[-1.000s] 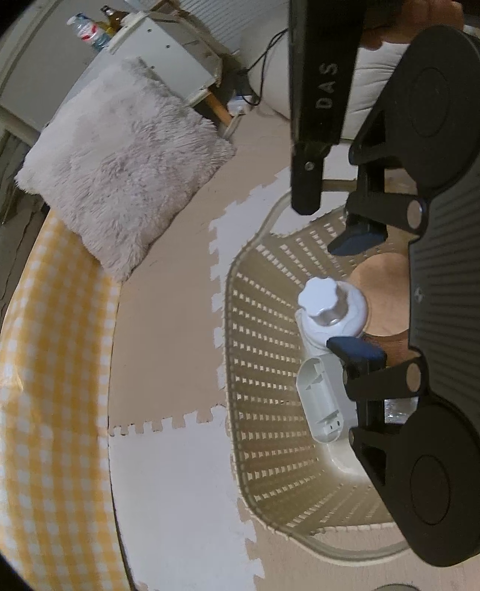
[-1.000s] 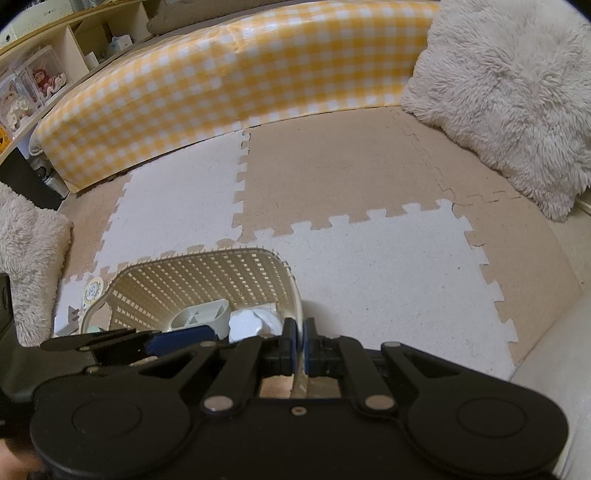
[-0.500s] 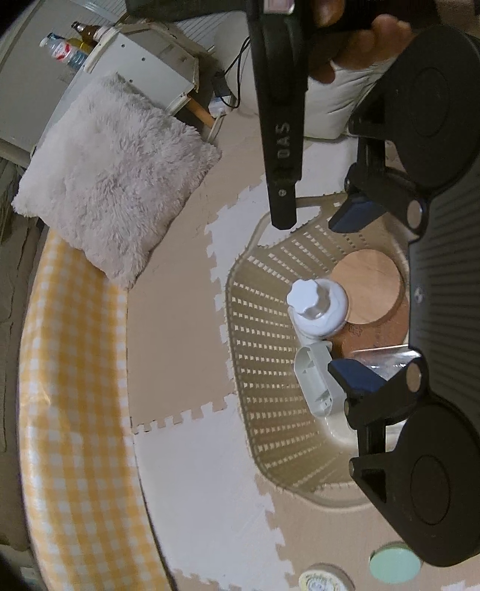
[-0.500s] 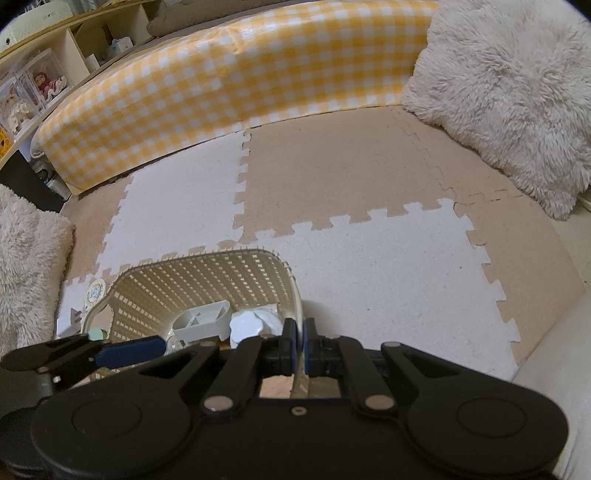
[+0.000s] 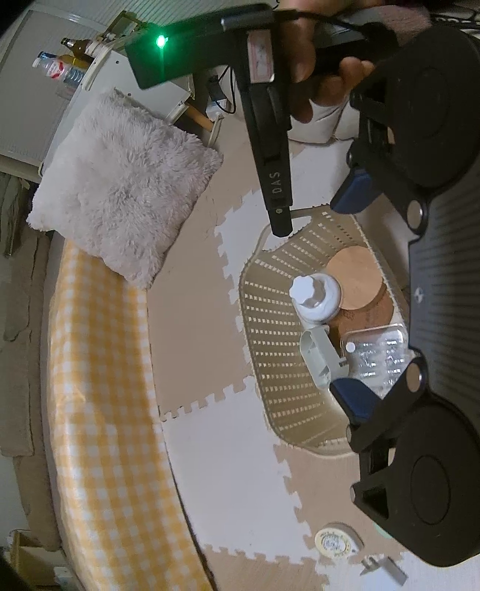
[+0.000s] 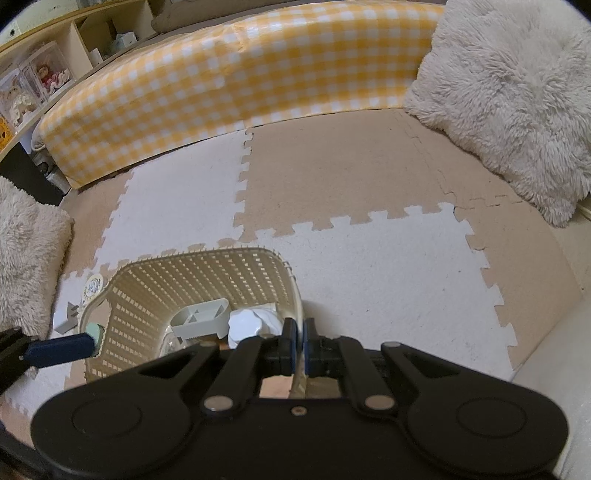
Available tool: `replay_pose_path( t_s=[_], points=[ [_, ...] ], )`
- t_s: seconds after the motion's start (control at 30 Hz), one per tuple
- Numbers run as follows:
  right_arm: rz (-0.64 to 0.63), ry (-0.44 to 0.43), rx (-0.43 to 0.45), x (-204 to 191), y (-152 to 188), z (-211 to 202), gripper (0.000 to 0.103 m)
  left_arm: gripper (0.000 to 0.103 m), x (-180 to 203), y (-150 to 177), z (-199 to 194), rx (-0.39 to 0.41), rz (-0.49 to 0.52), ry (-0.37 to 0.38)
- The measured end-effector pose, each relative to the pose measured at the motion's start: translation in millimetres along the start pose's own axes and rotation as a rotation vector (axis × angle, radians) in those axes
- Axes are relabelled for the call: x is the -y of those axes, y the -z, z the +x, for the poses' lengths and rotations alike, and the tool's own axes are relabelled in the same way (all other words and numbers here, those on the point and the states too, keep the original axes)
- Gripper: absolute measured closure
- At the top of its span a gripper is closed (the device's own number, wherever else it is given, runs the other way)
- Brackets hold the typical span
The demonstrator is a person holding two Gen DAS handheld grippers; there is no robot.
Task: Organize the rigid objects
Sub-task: 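Raise the open left tool away from the basket, then move the left tool to the mint-green round coaster and close on it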
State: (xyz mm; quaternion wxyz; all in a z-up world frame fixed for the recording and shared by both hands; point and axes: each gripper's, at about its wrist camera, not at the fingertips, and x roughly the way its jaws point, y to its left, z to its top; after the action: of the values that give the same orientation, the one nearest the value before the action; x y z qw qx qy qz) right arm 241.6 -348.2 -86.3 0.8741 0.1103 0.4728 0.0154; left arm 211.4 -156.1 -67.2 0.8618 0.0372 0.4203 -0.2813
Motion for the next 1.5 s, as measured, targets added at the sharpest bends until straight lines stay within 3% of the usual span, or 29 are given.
replay_pose_path(
  t_s=[0.37,0.63,0.8,1.03,1.23,1.5],
  points=[
    [-0.012,0.008,0.001,-1,0,0,0.099,0.000,-25,-6,-42,0.036,-0.017,-0.035],
    [-0.013,0.011,0.000,-2,0,0,0.099,0.000,-67,-4,-60,0.057,-0.092,-0.131],
    [-0.022,0.015,-0.002,-3,0,0,0.099,0.000,-97,-5,-58,0.037,-0.162,-0.191],
    [-0.024,0.019,0.000,-3,0,0,0.098,0.000,-137,-1,-49,0.002,-0.184,-0.263],
    [-0.029,0.027,0.002,-4,0,0,0.098,0.000,-171,14,-28,-0.070,-0.237,-0.341],
    [-0.013,0.020,0.018,-2,0,-1,0.098,0.003,-175,17,-3,-0.108,-0.189,-0.355]
  ],
)
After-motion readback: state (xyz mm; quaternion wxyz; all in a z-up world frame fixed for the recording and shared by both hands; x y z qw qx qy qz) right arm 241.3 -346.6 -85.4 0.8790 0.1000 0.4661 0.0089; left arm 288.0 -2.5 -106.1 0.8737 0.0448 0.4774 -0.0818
